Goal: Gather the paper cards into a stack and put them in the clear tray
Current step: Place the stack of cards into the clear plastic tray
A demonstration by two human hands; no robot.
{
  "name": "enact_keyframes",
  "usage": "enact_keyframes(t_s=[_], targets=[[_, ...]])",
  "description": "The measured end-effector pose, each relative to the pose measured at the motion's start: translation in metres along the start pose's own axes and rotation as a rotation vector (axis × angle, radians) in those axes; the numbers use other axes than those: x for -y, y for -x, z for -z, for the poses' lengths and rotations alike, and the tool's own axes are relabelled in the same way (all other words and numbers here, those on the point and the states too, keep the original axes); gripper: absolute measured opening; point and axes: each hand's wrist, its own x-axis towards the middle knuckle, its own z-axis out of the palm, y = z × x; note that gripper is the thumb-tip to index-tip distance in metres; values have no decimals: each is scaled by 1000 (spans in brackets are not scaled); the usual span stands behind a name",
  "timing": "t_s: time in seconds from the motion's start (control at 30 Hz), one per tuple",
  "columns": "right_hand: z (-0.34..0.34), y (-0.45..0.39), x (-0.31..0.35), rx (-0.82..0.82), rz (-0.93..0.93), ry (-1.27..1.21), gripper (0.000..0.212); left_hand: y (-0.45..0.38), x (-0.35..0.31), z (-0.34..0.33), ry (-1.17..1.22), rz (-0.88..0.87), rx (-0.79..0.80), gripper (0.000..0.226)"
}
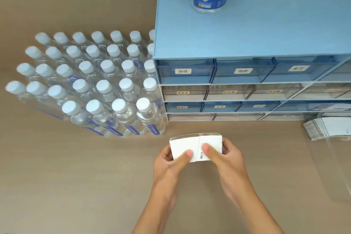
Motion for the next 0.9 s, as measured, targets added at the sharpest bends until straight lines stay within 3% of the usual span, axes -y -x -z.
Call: enact_keyframes(t_s=[0.33,0.63,0.9], targets=[[-32,62,29,8,-12,-115,24,45,-38,14,34,-7,-13,47],[10,100,46,-206,70,-303,29,50,-39,-39,-61,16,205,54],[98,169,44,-492,193,-519,25,98,-1,-132,-204,101,549,44]])
